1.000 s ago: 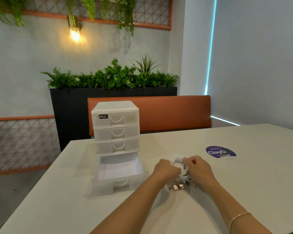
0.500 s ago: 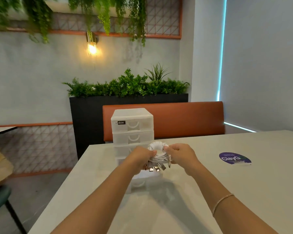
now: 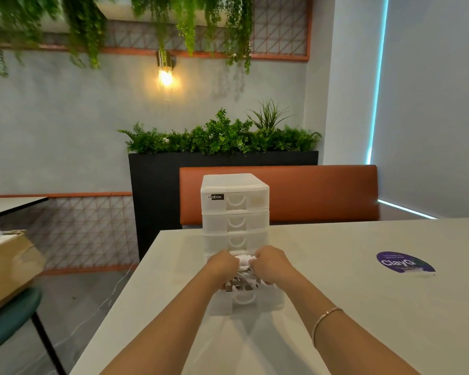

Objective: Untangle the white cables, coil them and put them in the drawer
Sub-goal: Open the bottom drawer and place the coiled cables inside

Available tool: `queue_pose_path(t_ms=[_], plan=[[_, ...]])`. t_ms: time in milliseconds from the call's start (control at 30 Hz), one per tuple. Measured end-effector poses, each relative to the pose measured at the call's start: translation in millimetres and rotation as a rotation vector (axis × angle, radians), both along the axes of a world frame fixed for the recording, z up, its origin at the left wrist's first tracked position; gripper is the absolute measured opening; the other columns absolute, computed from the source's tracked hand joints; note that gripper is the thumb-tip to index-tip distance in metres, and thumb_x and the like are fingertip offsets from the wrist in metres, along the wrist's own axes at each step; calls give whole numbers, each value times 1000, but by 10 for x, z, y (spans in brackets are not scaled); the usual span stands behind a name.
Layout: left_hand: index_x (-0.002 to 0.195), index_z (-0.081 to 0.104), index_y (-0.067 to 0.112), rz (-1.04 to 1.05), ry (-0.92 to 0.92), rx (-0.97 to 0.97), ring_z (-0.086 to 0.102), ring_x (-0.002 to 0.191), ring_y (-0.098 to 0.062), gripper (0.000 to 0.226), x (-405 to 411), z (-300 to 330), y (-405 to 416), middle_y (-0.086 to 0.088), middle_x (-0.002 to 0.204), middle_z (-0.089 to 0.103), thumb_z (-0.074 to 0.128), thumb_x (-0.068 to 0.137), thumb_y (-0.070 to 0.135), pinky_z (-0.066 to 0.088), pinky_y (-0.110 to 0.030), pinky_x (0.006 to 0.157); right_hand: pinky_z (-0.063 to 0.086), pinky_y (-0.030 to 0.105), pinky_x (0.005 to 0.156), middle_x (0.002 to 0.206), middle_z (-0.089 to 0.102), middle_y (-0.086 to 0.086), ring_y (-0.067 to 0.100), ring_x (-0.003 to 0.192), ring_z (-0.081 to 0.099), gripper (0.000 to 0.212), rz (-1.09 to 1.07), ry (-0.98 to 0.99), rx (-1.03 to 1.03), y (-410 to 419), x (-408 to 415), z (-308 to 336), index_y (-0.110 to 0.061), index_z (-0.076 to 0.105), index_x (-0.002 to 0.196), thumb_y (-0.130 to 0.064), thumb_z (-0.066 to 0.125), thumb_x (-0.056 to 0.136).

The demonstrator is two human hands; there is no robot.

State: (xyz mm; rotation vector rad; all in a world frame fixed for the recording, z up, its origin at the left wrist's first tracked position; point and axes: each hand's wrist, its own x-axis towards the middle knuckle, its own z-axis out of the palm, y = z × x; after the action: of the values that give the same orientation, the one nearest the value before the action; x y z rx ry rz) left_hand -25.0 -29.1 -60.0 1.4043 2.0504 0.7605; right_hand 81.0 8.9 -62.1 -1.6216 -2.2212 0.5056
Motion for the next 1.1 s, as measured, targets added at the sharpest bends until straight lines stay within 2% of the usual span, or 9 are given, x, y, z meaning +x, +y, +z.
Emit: queue_pose_path(t_ms=[267,333,400,467,533,700,800,900,1100], plan=[[106,48,18,-276,362,-85,35,93,-15,20,42,-19,-45,0,94,44,38,97,3,27,-17,72,45,25,88,122,61,10,23,111,59,30,27,-168,19,15,-124,-119,-7,59,122,-15,50,94],[102,52,14,-282,511,-163,34,93,-15,17,94,8,-35,-3,97,49,41,97,2,30,-22,76,46,19,82,123,61,11,23,113,58,28,22,-201,26,29,-151,-135,-5,61,118,-12,48,94],[99,60,5,-236,587,-191,39,91,-16,15,108,-26,8,-7,111,55,45,96,5,36,-25,79,38,10,59,121,62,11,22,112,58,21,36,-206,36,21,-173,-163,-5,63,101,-9,45,94],[108,60,5,-151,617,-83,52,90,-20,19,88,-23,13,-9,117,61,49,94,9,44,-27,81,35,12,55,119,63,12,24,109,59,19,48,-158,84,1,-122,-170,-5,63,98,-11,46,93],[114,59,9,-93,664,148,57,102,-23,23,51,56,12,-9,117,60,48,94,14,47,-31,85,44,23,80,123,60,13,26,113,56,29,20,10,118,-46,24,-110,-4,59,117,-18,51,93],[128,48,9,27,719,798,38,123,-24,34,-24,596,32,-11,132,47,44,95,16,35,-30,95,28,28,108,151,30,4,20,138,30,99,111,96,58,-88,524,-39,-15,18,149,-45,74,74],[146,24,17,-23,890,653,11,143,-28,52,-141,870,230,-10,155,17,41,98,27,11,-41,116,30,29,108,156,21,4,20,139,29,129,140,30,-145,-100,667,-174,-17,-8,150,-46,82,63],[149,15,22,-84,937,422,5,144,-31,52,-271,1007,424,-7,157,14,30,101,36,2,-50,115,35,29,104,153,29,5,21,134,38,134,117,102,-195,-47,659,-290,-18,-16,148,-42,84,63],[138,44,24,-135,687,454,40,127,-28,39,-388,938,556,-7,140,45,34,101,29,34,-41,104,48,32,95,140,47,7,21,118,53,140,159,277,-214,124,572,-320,-21,-23,146,-25,88,60]])
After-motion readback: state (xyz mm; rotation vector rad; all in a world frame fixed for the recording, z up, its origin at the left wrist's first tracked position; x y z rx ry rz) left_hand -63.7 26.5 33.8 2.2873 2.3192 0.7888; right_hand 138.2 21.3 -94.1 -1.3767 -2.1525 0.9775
